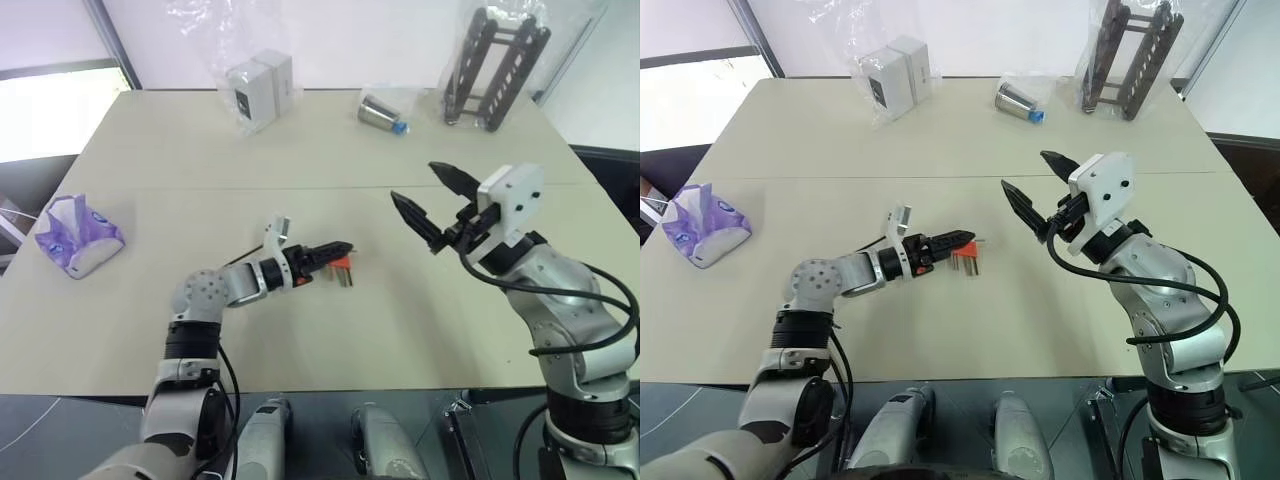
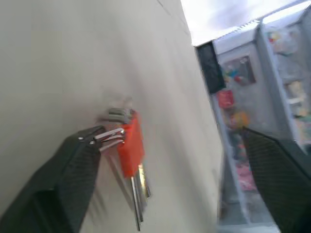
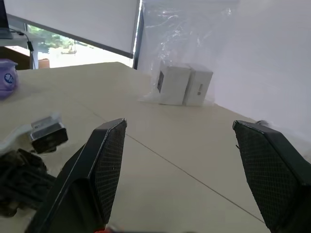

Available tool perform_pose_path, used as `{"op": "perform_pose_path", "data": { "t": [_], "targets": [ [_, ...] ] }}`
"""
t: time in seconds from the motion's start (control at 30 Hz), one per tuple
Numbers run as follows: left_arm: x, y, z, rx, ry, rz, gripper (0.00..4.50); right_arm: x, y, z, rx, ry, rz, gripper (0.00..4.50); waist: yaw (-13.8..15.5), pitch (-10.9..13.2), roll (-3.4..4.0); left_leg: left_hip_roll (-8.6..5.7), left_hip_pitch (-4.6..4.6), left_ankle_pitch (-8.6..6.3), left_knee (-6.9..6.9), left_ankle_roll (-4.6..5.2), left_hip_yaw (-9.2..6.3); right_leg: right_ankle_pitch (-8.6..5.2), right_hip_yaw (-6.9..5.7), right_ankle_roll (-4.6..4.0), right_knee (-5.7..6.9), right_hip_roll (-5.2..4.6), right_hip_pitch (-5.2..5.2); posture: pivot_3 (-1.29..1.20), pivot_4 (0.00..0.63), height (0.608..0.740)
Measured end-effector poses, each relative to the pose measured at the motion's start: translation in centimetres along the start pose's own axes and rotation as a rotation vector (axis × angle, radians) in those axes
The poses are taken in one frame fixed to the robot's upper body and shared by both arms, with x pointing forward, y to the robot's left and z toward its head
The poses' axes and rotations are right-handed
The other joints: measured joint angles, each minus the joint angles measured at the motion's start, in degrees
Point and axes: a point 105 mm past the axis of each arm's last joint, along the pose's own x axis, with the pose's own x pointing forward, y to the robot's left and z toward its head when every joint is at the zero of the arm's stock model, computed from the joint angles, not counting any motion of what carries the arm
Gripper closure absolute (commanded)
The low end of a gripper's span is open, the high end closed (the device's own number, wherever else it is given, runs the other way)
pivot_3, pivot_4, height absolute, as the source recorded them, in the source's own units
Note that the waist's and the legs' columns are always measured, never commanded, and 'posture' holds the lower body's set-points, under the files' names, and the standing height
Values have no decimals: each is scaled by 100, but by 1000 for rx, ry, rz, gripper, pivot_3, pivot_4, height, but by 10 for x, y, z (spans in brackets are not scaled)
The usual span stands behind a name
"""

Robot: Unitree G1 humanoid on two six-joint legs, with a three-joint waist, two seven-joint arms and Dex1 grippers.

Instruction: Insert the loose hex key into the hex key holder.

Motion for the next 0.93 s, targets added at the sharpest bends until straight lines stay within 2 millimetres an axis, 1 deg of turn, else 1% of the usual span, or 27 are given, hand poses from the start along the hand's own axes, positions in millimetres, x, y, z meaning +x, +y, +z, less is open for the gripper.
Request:
{"op": "perform_pose_path", "data": {
  "t": [0.07, 0.17, 0.27, 0.4, 0.47, 0.57, 0.6, 0.7, 0.77, 0.83, 0.93],
  "targets": [
    [-9, 5, 12, 65, -33, 44, 48, 0, -1, -1, 1, 1, 0, 868, 8, 0, 0, -1, 0, 0, -1, 0, 1, 0, 0, 0, -1, -2, 0, 0, 150, 740],
    [-20, 8, 24, 165, -44, 84, 48, 3, 1, -2, 0, 1, 13, 868, 12, 0, 0, -3, -2, 0, -2, 0, 1, -1, 0, -1, -4, -4, 0, 0, 150, 740],
    [-27, 13, 27, 230, -18, 123, 48, 5, 0, -2, -3, 0, 18, 868, 12, 0, 0, -4, -2, 0, -2, 0, 1, -2, 0, -3, -4, -5, 0, 0, 150, 740],
    [-43, 14, 38, 404, 14, 170, 48, 6, 0, -3, -11, 0, 31, 868, 4, 0, 0, -1, -3, 0, -6, -1, 1, -2, 1, -5, -5, -8, -3, 0, 150, 740],
    [-51, 9, 46, 489, 12, 159, 48, 5, 0, -5, -21, 21, 52, 868, 4, 0, 1, -1, -3, -1, -10, -1, 2, -3, 2, -6, -8, -13, -5, 0, 150, 740],
    [-63, -4, 56, 658, 8, 127, 48, -3, 3, -14, -44, 112, 149, 868, 7, 0, 1, 1, -4, -1, -17, -1, 3, -5, 2, -10, -21, -18, -2, 0, 150, 740],
    [-68, -9, 56, 710, 24, 113, 48, -8, 5, -18, -41, 154, 194, 868, 8, 0, 1, 1, -4, -1, -19, -1, 3, -5, 3, -11, -23, -20, -3, 0, 150, 740],
    [-83, -24, 50, 774, 87, 43, 48, -20, 10, -29, -31, 265, 304, 868, 5, 1, 2, 4, -16, -1, -23, 0, 2, -5, 4, -13, -42, -25, -7, 0, 150, 740],
    [-89, -34, 45, 786, 118, -4, 48, -25, 11, -29, -34, 304, 349, 868, 5, 1, 2, 5, -19, -3, -22, 1, -1, -5, 8, -13, -49, -27, -5, 0, 150, 740],
    [-102, -43, 36, 789, 160, -39, 48, -31, 10, -31, -51, 362, 392, 868, -15, 2, 3, 8, -27, -4, -24, 3, 3, -5, 11, -13, -56, -27, -14, 0, 150, 740],
    [-117, -53, 34, 784, 176, -55, 48, -35, 9, -30, -76, 409, 427, 868, -1, 1, 3, 10, -30, -4, -25, 3, -1, -5, 8, -13, -61, -27, -15, 0, 150, 740]
  ]
}}
